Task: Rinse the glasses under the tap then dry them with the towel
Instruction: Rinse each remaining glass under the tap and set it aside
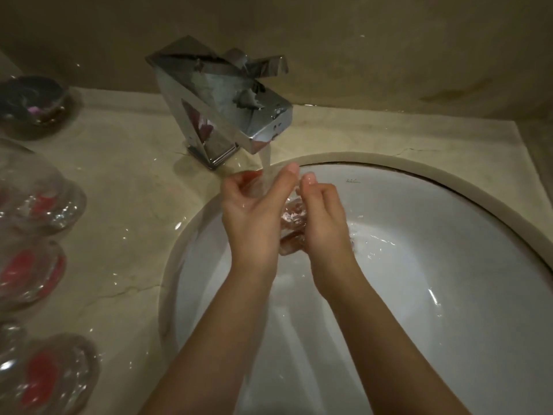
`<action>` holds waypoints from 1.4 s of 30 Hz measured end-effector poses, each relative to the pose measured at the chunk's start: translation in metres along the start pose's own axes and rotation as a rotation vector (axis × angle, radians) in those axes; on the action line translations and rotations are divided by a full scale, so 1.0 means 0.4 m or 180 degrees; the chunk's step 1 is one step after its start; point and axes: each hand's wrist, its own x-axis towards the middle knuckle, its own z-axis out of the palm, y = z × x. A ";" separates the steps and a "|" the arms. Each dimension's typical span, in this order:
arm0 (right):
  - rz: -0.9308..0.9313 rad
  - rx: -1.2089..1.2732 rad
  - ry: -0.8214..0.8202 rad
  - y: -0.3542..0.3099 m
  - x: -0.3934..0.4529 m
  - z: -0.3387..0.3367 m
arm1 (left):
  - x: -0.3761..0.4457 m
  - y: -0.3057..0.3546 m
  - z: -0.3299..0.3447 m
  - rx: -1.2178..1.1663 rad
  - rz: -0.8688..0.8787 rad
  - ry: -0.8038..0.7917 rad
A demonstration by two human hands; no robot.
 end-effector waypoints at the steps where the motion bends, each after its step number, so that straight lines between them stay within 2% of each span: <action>1: 0.0288 0.0328 -0.0181 -0.002 0.009 0.004 | -0.004 -0.002 0.001 -0.0053 0.0014 -0.0015; 3: 0.0567 0.0630 -0.0376 -0.011 0.006 0.012 | -0.010 0.000 0.000 -0.0068 0.0147 -0.0025; 7: -0.0291 -0.0277 0.0084 -0.010 -0.002 0.024 | -0.009 0.010 -0.001 -0.0057 0.0335 -0.0202; 10: 0.0502 0.0394 -0.0276 -0.043 0.014 0.036 | -0.006 0.004 -0.005 -0.0186 0.0288 -0.0452; 12: 0.0562 0.0484 -0.0391 -0.048 0.012 0.039 | -0.006 -0.003 -0.008 -0.0226 0.0204 -0.0478; 15: -0.0274 -0.0395 0.0146 -0.021 0.001 0.045 | -0.011 -0.019 -0.015 -0.0232 0.0146 -0.0334; 16: -0.0377 -0.0519 0.0258 -0.015 -0.003 0.046 | -0.012 -0.021 -0.016 -0.0234 0.0108 -0.0283; 19: 0.0605 0.0420 -0.0355 -0.028 0.001 0.043 | -0.003 -0.028 -0.025 -0.0302 0.0023 -0.0357; 20: 0.0718 0.0677 -0.0492 -0.037 -0.001 0.038 | 0.001 -0.023 -0.028 -0.0299 -0.0008 -0.0419; 22: 0.0548 0.0577 -0.0425 -0.031 0.003 0.042 | 0.002 -0.020 -0.031 -0.0266 -0.0026 -0.0470; 25: -0.0071 -0.0350 0.0069 -0.025 0.005 0.047 | -0.012 -0.025 -0.028 -0.0093 0.0154 -0.0482; 26: 0.0022 -0.0353 -0.0009 -0.034 0.004 0.046 | -0.013 -0.023 -0.026 -0.0097 0.0167 -0.0468; 28: 0.0603 0.0402 -0.0436 -0.055 0.005 0.034 | -0.002 -0.018 -0.024 -0.0253 0.0097 -0.0520; 30: 0.0763 0.0766 -0.0666 -0.070 -0.003 0.024 | 0.006 -0.011 -0.022 -0.0251 0.0046 -0.0537; 33: 0.0235 -0.0239 -0.0282 -0.041 0.005 0.034 | 0.000 -0.012 -0.021 -0.0029 0.0160 -0.0563; 34: 0.0178 -0.0321 -0.0172 -0.039 0.001 0.038 | 0.003 -0.014 -0.022 -0.0011 0.0160 -0.0546; 37: 0.0932 0.0720 -0.0654 -0.056 -0.006 0.034 | 0.013 -0.014 -0.028 -0.0247 -0.0069 -0.0474; 38: 0.1005 0.0934 -0.0751 -0.059 -0.010 0.028 | 0.015 -0.014 -0.031 -0.0274 -0.0122 -0.0475; 39: 0.0940 0.0861 -0.0694 -0.057 -0.010 0.027 | 0.015 -0.012 -0.033 -0.0242 -0.0152 -0.0503; 42: 0.0258 -0.0148 -0.0073 -0.028 0.004 0.032 | 0.006 -0.012 -0.034 -0.0021 -0.0139 -0.0665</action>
